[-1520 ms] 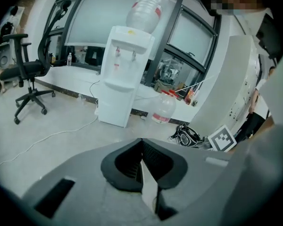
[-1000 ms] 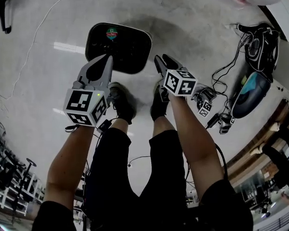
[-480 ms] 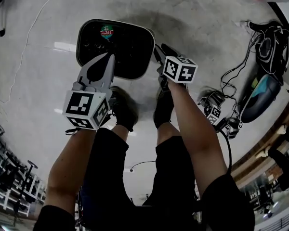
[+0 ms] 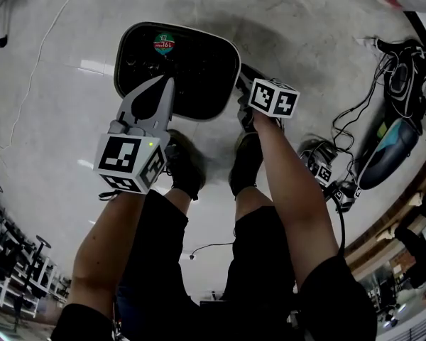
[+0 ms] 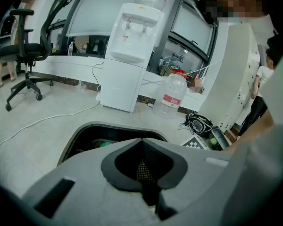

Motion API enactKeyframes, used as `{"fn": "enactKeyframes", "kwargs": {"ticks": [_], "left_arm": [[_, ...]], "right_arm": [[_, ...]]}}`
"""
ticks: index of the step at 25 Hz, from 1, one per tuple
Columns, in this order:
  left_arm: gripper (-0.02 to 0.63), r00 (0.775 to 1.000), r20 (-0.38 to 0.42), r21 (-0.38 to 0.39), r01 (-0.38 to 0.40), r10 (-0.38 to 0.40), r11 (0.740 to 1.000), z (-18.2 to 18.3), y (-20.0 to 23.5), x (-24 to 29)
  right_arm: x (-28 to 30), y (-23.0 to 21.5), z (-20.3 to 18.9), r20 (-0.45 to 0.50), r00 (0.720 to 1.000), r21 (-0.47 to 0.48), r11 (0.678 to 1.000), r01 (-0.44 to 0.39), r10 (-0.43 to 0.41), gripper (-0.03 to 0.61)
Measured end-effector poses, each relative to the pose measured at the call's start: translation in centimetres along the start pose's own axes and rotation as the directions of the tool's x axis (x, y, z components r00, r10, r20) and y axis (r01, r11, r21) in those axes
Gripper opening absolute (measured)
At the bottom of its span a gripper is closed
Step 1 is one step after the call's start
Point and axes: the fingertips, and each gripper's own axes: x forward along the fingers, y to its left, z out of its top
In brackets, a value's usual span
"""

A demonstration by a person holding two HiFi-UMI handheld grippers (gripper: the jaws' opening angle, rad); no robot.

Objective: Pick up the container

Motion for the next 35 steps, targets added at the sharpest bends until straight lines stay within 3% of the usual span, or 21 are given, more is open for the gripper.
{"fn": "enactKeyframes", "kwargs": {"ticks": [11, 15, 20, 26, 35], "left_arm": [[0.010, 1.000, 0.015, 0.031, 0.005, -0.005, 1.000, -1.9, -1.2, 0.2], [0.010, 1.000, 0.012, 0.022, 0.008, -0.008, 1.000, -2.7, -1.8, 0.3], [0.010, 1.000, -0.004, 0.033, 0.015, -0.015, 0.999, -2.7, -2.2, -0.5], [0.011, 1.000, -0.020, -0.048, -0.020, 0.019, 0.999, -1.8, -2.4, -2.7], [0.011, 0.996, -0.055, 0.029, 0.072, -0.070, 0.997, -0.7, -5.4, -4.5]], "right_arm": [[0.3, -0.1, -0.9, -0.044, 0.997, 0.162, 0.985, -0.054, 0.061, 0.104], [0.5, 0.5, -0.8, -0.045, 0.995, 0.166, 0.982, -0.086, 0.094, 0.067], [-0.6, 0.5, -0.8, -0.054, 0.999, 0.159, 0.987, 0.011, -0.002, 0.060], [-5.0, 1.6, 0.9, -0.025, 0.987, 0.136, 0.978, 0.158, -0.156, 0.057], [-10.7, 5.2, 3.9, -0.056, 0.927, 0.084, 0.923, 0.374, -0.371, 0.051]]}}
